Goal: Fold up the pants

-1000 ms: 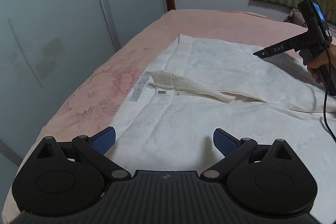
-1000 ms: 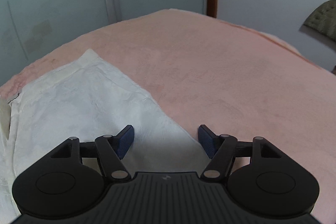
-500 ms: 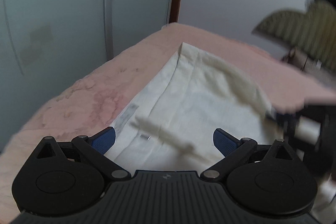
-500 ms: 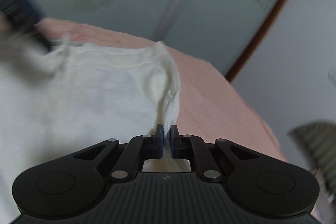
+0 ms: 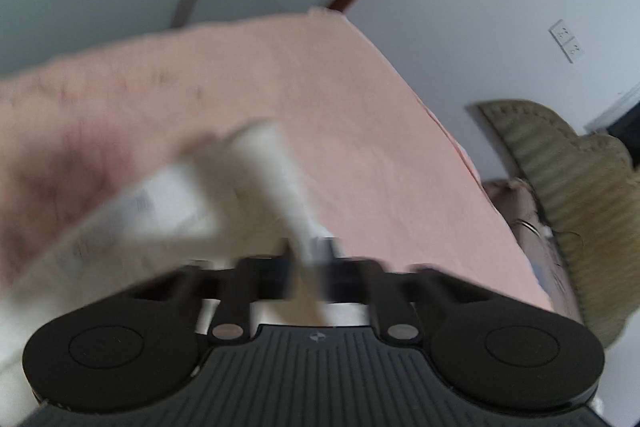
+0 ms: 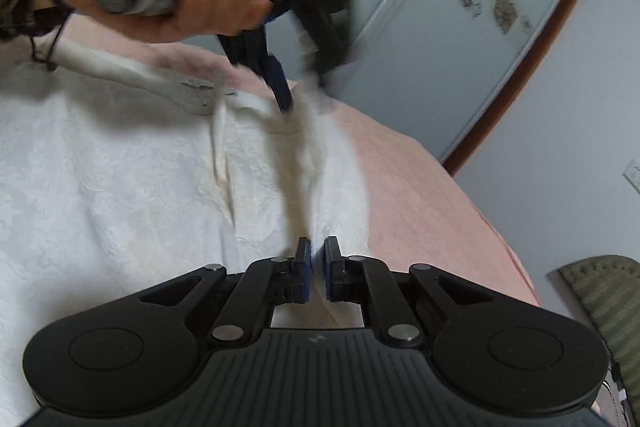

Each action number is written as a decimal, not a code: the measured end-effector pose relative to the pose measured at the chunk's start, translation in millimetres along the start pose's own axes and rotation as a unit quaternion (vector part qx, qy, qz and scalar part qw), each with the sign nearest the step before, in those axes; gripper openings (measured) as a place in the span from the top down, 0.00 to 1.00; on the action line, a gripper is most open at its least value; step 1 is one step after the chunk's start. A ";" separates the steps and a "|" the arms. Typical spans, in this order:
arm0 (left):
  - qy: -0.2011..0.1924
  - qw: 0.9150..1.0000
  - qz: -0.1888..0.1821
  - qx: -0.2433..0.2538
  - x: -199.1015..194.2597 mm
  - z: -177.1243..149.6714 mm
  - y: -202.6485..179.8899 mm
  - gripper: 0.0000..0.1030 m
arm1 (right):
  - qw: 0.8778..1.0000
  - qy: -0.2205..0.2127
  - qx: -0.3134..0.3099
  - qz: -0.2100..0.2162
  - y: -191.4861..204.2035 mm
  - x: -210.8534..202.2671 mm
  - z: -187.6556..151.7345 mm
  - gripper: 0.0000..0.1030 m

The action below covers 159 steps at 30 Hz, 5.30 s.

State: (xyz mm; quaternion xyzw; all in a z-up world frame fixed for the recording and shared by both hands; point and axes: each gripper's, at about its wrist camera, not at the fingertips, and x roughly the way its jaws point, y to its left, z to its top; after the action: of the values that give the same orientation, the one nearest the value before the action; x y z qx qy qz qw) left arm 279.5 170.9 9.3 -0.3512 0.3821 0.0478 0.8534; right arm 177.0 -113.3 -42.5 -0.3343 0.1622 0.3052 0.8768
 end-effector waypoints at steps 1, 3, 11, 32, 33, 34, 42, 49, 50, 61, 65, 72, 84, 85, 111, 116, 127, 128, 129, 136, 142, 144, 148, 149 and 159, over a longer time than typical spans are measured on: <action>-0.006 1.000 -0.001 0.000 -5.2 -4.1 2.6 0.96 | 1.000 0.003 -0.006 -0.013 -0.1 0.1 -0.8 0.90; -0.012 1.000 -0.011 0.007 -17.1 -9.9 6.5 0.96 | 0.999 0.016 -0.020 -0.039 -3.6 1.6 -4.1 0.73; -0.023 0.997 -0.055 0.056 -72.6 -37.6 21.0 0.96 | 0.991 0.101 0.016 -0.090 -34.8 -8.3 -27.0 0.83; -0.033 0.980 0.057 0.187 -165.4 -116.5 104.7 0.93 | 0.984 0.051 0.157 0.072 89.4 -148.8 -13.3 0.89; -0.033 0.978 0.068 0.193 -164.6 -118.6 104.1 0.92 | 0.983 0.048 0.162 0.076 92.7 -151.3 -15.0 0.89; -0.032 0.976 0.079 0.200 -161.8 -121.2 104.0 0.91 | 0.982 0.045 0.167 0.080 93.7 -151.0 -16.5 0.89; -0.044 0.959 0.126 0.251 -158.1 -133.2 98.5 0.67 | 0.981 0.073 0.162 0.072 93.2 -156.5 -26.2 0.69; -0.159 0.930 0.229 0.239 -197.1 -139.2 89.0 0.53 | 0.947 0.005 0.310 0.079 36.3 -201.2 -45.0 0.68; -0.169 0.928 0.224 0.243 -199.8 -141.7 82.0 0.53 | 0.939 0.008 0.337 0.068 31.4 -194.9 -49.0 0.68; -0.008 0.912 -0.044 0.407 -149.3 -214.6 -39.6 0.47 | 0.897 0.062 0.437 -0.018 -1.1 -212.7 -105.1 0.59; 0.069 0.875 -0.150 0.455 -127.1 -257.5 -77.0 0.42 | 0.836 0.107 0.507 -0.180 -40.4 -255.9 -170.2 0.31; 0.096 0.821 -0.191 0.530 -107.5 -320.0 -109.0 0.42 | 0.735 0.151 0.574 -0.327 -58.7 -309.1 -242.5 0.29; 0.120 0.807 -0.198 0.543 -71.6 -339.3 -121.7 0.52 | 0.796 0.161 0.533 -0.237 -181.3 -172.0 -210.0 0.31; 0.120 0.807 -0.199 0.543 -70.7 -339.6 -121.7 0.52 | 0.790 0.179 0.538 -0.234 -187.4 -156.8 -212.0 0.31; 0.054 0.744 -0.205 0.634 -89.1 -388.9 -127.5 0.84 | 0.621 0.012 0.701 -0.352 -91.4 -372.9 -293.7 0.92; 0.052 0.751 -0.193 0.629 -86.6 -389.5 -131.4 0.78 | 0.641 -0.047 0.708 -0.293 -107.5 -348.8 -286.7 0.79; 0.047 0.760 -0.178 0.623 -85.9 -386.9 -132.2 0.62 | 0.615 -0.050 0.757 -0.214 -129.8 -286.6 -292.7 0.48; 0.047 0.760 -0.178 0.624 -86.4 -387.3 -132.2 0.62 | 0.617 -0.051 0.753 -0.222 -133.2 -285.1 -292.7 0.48; 0.046 0.759 -0.178 0.624 -87.1 -387.6 -131.2 0.62 | 0.621 -0.050 0.748 -0.230 -138.2 -283.3 -292.5 0.48; 0.052 0.762 -0.177 0.621 -87.6 -385.5 -132.2 0.61 | 0.609 -0.063 0.740 -0.278 -160.8 -293.2 -292.2 0.48; 0.048 0.760 -0.177 0.623 -86.6 -388.4 -133.8 0.61 | 0.601 -0.055 0.767 -0.220 -151.1 -289.6 -299.2 0.48; 0.048 0.761 -0.177 0.623 -86.5 -388.2 -134.0 0.60 | 0.605 -0.054 0.769 -0.202 -149.4 -282.1 -300.7 0.48; 0.045 0.759 -0.178 0.624 -85.4 -388.6 -135.7 0.61 | 0.611 -0.042 0.758 -0.225 -164.9 -264.6 -306.2 0.48; 0.043 0.758 -0.181 0.625 -85.5 -389.2 -136.0 0.61 | 0.611 -0.041 0.753 -0.240 -170.8 -261.4 -308.8 0.53; -0.019 0.747 -0.170 0.642 -92.1 -399.1 -145.8 0.94 | 0.677 -0.074 0.658 -0.323 -175.6 -300.9 -262.9 0.94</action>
State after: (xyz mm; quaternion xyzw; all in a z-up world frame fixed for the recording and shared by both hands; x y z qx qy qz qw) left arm 18.8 -174.9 -29.6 0.2213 0.2402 -0.3478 0.8789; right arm 39.9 -525.5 -0.3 0.3206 0.1374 -0.1587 0.9237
